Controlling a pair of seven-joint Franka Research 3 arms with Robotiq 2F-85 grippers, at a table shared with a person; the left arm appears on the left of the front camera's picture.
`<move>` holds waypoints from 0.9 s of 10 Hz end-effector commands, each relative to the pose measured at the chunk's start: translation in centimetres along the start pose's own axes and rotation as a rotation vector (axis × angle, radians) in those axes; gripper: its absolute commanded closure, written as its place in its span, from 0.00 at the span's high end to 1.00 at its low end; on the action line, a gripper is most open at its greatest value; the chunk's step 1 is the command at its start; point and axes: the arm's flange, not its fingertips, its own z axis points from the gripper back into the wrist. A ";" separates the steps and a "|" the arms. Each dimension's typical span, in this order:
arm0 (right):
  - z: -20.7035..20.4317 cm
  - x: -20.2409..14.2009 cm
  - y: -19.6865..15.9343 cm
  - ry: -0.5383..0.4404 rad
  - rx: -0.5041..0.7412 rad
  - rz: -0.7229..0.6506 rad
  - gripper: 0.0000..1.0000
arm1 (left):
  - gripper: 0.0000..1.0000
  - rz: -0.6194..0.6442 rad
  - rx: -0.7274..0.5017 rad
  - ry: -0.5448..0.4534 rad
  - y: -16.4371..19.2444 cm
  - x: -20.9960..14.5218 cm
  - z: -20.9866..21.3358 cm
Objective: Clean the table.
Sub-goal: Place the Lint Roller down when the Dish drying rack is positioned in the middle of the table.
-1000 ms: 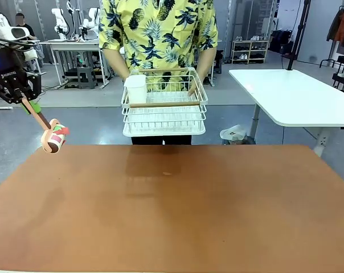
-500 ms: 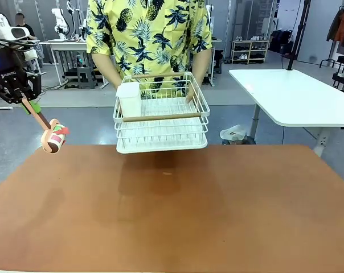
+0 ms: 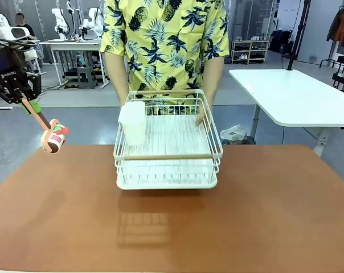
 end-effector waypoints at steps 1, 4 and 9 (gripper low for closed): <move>0.2 -0.2 0.2 0.002 0.010 0.009 1.00 | 0.22 0.007 0.012 -0.009 0.0 0.3 0.5; 0.2 -0.2 0.2 0.002 0.010 0.009 1.00 | 0.22 0.007 0.012 -0.009 0.0 0.3 0.5; 0.2 -0.2 0.2 0.002 0.010 0.009 1.00 | 0.22 0.007 0.012 -0.009 0.0 0.3 0.5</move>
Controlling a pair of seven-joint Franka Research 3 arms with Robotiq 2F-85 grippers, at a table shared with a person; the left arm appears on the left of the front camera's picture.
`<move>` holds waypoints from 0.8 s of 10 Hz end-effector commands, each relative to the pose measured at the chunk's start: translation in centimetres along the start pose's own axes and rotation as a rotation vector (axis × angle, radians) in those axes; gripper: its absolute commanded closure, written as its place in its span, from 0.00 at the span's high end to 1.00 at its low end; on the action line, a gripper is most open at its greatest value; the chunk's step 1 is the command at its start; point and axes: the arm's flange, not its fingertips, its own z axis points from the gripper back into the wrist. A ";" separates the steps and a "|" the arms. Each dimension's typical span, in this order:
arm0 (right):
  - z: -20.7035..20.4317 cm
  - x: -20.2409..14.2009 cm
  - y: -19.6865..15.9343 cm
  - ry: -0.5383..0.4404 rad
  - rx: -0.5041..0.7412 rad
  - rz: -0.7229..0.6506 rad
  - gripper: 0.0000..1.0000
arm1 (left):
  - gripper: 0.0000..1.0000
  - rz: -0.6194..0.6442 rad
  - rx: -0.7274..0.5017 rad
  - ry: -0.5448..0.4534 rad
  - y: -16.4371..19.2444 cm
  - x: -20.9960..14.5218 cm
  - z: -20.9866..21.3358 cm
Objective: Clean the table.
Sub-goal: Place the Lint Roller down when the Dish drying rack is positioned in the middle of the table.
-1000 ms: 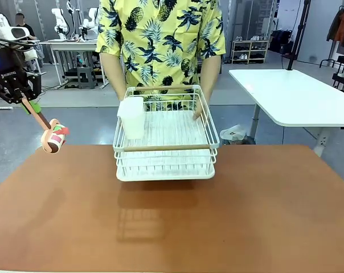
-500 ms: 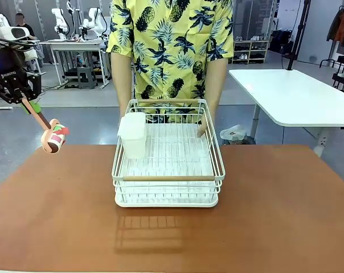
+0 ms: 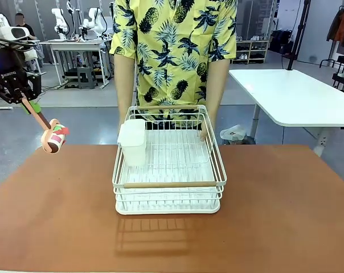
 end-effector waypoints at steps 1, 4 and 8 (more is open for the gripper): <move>0.2 -0.2 0.2 0.002 0.010 0.009 1.00 | 0.22 0.007 0.012 -0.009 0.0 0.3 0.5; 0.2 -0.2 0.2 0.002 0.010 0.009 1.00 | 0.22 0.007 0.012 -0.009 0.0 0.3 0.5; 0.2 -0.2 0.2 0.002 0.010 0.009 1.00 | 0.22 0.007 0.012 -0.009 0.0 0.3 0.5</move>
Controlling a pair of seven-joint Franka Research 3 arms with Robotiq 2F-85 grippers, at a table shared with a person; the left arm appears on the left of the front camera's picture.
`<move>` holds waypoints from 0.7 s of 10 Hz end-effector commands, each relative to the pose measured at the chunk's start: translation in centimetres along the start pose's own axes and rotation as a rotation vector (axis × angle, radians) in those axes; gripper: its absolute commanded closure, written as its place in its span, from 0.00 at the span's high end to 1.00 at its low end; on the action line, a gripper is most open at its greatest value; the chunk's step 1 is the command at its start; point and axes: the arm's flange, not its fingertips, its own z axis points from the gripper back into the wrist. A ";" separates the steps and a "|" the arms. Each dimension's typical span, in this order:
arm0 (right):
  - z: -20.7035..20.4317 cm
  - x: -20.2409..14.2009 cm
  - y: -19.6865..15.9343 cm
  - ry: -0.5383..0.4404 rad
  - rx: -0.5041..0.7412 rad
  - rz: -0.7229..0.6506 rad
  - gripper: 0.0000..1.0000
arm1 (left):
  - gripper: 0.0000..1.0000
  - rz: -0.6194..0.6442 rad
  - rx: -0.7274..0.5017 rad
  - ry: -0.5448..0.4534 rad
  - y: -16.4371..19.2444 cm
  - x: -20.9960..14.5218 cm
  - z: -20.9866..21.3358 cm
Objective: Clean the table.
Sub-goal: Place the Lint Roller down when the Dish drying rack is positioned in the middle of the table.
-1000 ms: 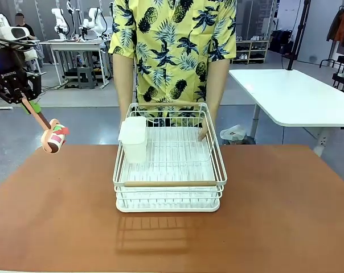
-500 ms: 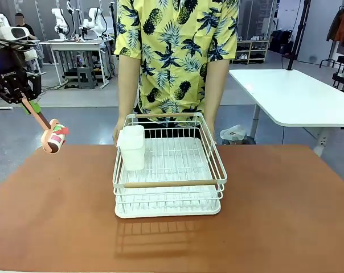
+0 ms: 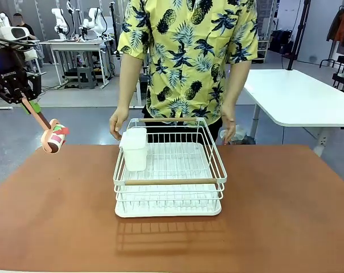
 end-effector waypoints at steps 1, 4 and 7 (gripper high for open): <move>0.2 -0.2 0.2 0.002 0.010 0.009 1.00 | 0.22 0.007 0.012 -0.009 0.0 0.3 0.5; 0.2 -0.2 0.2 0.002 0.010 0.009 1.00 | 0.22 0.163 -0.088 0.015 -0.4 1.1 0.3; 0.2 -0.2 0.2 0.002 0.010 0.009 1.00 | 0.22 0.868 0.003 -0.317 -1.6 5.4 -2.7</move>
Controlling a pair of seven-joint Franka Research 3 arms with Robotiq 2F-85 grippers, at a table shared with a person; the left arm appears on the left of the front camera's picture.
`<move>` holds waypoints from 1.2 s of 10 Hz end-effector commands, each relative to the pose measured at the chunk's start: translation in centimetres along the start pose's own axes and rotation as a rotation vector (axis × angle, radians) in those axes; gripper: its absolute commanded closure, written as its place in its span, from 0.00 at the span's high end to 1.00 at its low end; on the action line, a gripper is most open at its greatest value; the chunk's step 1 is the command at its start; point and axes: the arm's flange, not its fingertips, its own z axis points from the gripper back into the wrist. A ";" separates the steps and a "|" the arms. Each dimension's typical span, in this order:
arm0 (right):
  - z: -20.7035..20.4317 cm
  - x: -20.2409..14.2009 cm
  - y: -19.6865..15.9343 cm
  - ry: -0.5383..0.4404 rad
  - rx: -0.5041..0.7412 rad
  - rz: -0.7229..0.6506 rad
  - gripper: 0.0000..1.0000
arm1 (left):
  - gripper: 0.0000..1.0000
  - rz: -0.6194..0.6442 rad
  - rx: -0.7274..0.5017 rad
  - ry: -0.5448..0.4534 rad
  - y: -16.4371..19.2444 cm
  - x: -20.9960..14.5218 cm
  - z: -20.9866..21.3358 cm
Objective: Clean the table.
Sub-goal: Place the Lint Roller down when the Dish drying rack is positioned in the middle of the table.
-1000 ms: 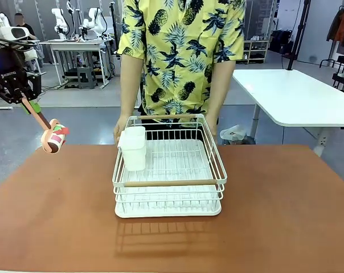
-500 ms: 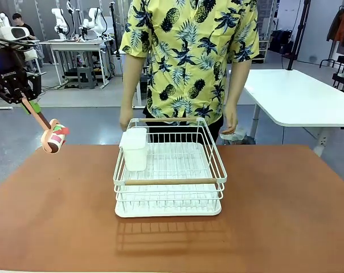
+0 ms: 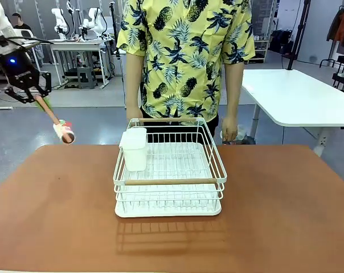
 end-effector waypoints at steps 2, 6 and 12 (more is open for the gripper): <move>0.2 -0.2 0.2 0.001 0.010 0.009 1.00 | 0.22 0.452 -0.025 -0.265 -1.4 0.8 -4.0; 0.2 -0.2 0.2 0.001 0.010 0.009 1.00 | 0.22 0.557 -0.134 -0.315 0.8 -0.6 -8.6; 0.2 -0.2 0.2 0.001 0.010 0.009 1.00 | 0.22 0.719 -0.136 -0.189 3.2 -1.1 -11.8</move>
